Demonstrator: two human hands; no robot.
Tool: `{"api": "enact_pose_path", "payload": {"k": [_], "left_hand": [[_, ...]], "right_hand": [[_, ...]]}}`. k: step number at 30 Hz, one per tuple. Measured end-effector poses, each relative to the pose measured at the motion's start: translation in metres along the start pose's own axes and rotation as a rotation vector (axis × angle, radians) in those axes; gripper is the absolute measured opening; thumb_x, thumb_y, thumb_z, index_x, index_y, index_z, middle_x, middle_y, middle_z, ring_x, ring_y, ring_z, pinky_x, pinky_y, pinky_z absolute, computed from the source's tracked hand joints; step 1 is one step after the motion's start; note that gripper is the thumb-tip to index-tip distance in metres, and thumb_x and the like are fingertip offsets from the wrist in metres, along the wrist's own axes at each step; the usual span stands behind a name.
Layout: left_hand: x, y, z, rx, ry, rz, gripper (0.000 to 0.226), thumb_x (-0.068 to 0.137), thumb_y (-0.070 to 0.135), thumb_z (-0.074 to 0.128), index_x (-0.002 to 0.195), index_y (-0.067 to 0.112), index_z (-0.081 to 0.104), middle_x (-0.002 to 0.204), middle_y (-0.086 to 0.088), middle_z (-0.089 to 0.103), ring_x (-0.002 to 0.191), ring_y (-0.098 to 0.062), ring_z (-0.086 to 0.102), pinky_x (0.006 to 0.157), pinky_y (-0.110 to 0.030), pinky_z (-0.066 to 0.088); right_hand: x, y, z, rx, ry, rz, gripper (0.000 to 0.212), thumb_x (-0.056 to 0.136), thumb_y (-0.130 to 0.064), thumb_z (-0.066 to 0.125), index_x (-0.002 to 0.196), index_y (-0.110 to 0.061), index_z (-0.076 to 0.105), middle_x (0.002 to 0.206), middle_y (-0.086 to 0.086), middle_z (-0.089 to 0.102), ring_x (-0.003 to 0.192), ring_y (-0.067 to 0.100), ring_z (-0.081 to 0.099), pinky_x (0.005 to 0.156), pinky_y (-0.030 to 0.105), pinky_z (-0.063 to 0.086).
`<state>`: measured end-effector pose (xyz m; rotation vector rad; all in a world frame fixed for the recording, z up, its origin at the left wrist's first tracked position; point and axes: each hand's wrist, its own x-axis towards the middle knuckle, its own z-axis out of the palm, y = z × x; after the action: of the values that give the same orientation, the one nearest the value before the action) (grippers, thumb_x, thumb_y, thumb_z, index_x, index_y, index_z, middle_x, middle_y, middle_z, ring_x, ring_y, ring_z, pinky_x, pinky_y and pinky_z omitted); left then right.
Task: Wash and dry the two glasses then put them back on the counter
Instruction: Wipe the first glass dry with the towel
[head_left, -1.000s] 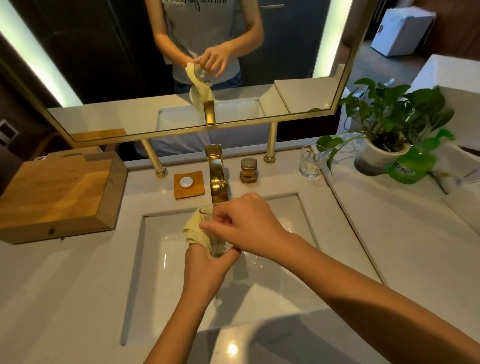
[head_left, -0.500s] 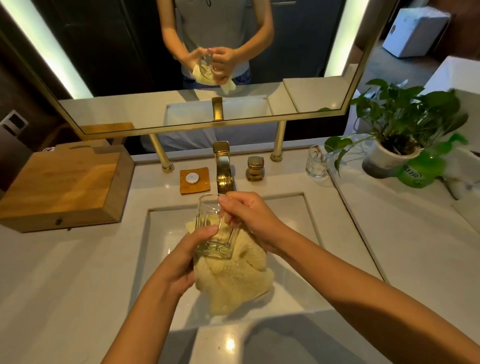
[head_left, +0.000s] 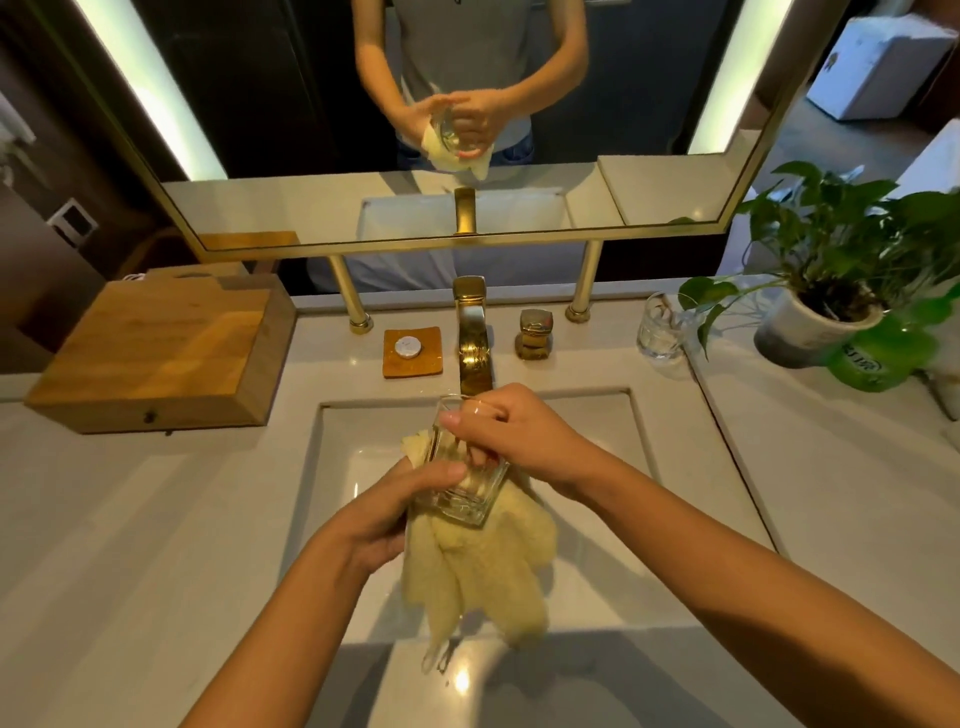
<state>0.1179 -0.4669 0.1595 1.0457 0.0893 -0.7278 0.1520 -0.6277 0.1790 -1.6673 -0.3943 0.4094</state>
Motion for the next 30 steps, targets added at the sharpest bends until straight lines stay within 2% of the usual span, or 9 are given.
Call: {"api": "enact_pose_path", "payload": {"k": [3,5,8,10,13,16,21,24,30], "left_hand": [[0.001,-0.013,-0.001,-0.277,-0.241,0.033,0.037,0.082,0.024,0.07,0.112,0.004,0.065,0.11,-0.013,0.07,0.107,-0.025,0.064,0.099,-0.04,0.047],[0.001,-0.018,-0.005,-0.306,-0.279,0.134,0.04,0.093,0.022,0.054,0.126,0.0,0.056,0.125,-0.016,0.063,0.122,-0.028,0.056,0.109,-0.042,0.036],[-0.005,-0.016,-0.01,-0.299,-0.217,0.066,0.05,0.07,0.025,0.081,0.114,0.005,0.068,0.109,-0.015,0.071,0.105,-0.028,0.067,0.094,-0.043,0.051],[-0.006,-0.017,-0.013,-0.321,-0.127,0.073,0.06,0.049,0.026,0.093,0.102,0.006,0.075,0.098,-0.016,0.074,0.091,-0.028,0.071,0.081,-0.043,0.058],[-0.007,-0.016,-0.014,-0.282,0.031,0.095,0.07,0.038,0.029,0.097,0.101,0.007,0.074,0.099,-0.02,0.073,0.088,-0.032,0.072,0.073,-0.044,0.06],[-0.013,-0.012,-0.014,-0.208,0.142,0.145,0.071,0.046,0.036,0.093,0.109,0.011,0.069,0.1,-0.018,0.073,0.088,-0.03,0.072,0.069,-0.04,0.061],[-0.019,-0.013,-0.024,-0.033,0.278,0.152,0.022,0.087,0.021,0.058,0.108,0.014,0.063,0.083,-0.009,0.076,0.075,-0.021,0.073,0.059,-0.03,0.059],[-0.023,-0.023,-0.038,0.026,0.335,0.094,0.023,0.09,0.021,0.06,0.111,0.012,0.064,0.086,-0.009,0.075,0.079,-0.024,0.071,0.067,-0.034,0.057],[-0.036,-0.042,-0.075,0.075,0.37,0.054,0.012,0.09,0.019,0.062,0.099,0.013,0.068,0.078,-0.004,0.076,0.071,-0.016,0.072,0.061,-0.027,0.056]], "right_hand": [[0.001,-0.002,0.006,0.05,-0.002,-0.072,0.037,0.093,-0.02,0.059,0.059,-0.007,0.059,0.052,-0.005,0.055,0.053,0.012,0.049,0.058,0.021,0.044],[0.001,-0.005,0.009,0.011,-0.012,-0.124,0.038,0.093,-0.019,0.059,0.055,-0.013,0.056,0.05,-0.008,0.053,0.051,0.007,0.047,0.057,0.018,0.042],[0.001,-0.006,0.011,-0.159,0.031,-0.25,0.037,0.09,-0.028,0.061,0.055,-0.017,0.052,0.054,-0.004,0.047,0.053,0.009,0.044,0.061,0.017,0.04],[0.003,-0.002,0.01,-0.366,0.089,-0.369,0.038,0.088,-0.035,0.056,0.057,-0.014,0.052,0.056,-0.001,0.048,0.057,0.013,0.046,0.08,0.016,0.039],[0.006,0.0,0.011,-0.601,0.143,-0.469,0.041,0.089,-0.041,0.053,0.06,-0.012,0.053,0.058,-0.009,0.045,0.06,0.009,0.044,0.101,0.024,0.031],[0.008,-0.004,0.016,-0.805,0.168,-0.563,0.036,0.09,-0.041,0.053,0.064,-0.017,0.057,0.065,-0.017,0.042,0.065,-0.001,0.038,0.104,0.029,0.027],[0.019,-0.005,0.021,-1.001,0.091,-0.539,0.033,0.091,-0.042,0.051,0.065,-0.022,0.052,0.065,-0.017,0.04,0.066,0.002,0.04,0.105,0.035,0.027],[0.024,-0.001,0.03,-1.057,-0.02,-0.416,0.035,0.091,-0.047,0.046,0.068,-0.023,0.053,0.065,-0.015,0.046,0.066,0.005,0.046,0.108,0.04,0.029],[0.041,0.006,0.057,-1.121,-0.28,-0.176,0.029,0.095,-0.044,0.05,0.083,-0.021,0.062,0.076,-0.01,0.061,0.075,0.005,0.055,0.116,0.032,0.015]]}}
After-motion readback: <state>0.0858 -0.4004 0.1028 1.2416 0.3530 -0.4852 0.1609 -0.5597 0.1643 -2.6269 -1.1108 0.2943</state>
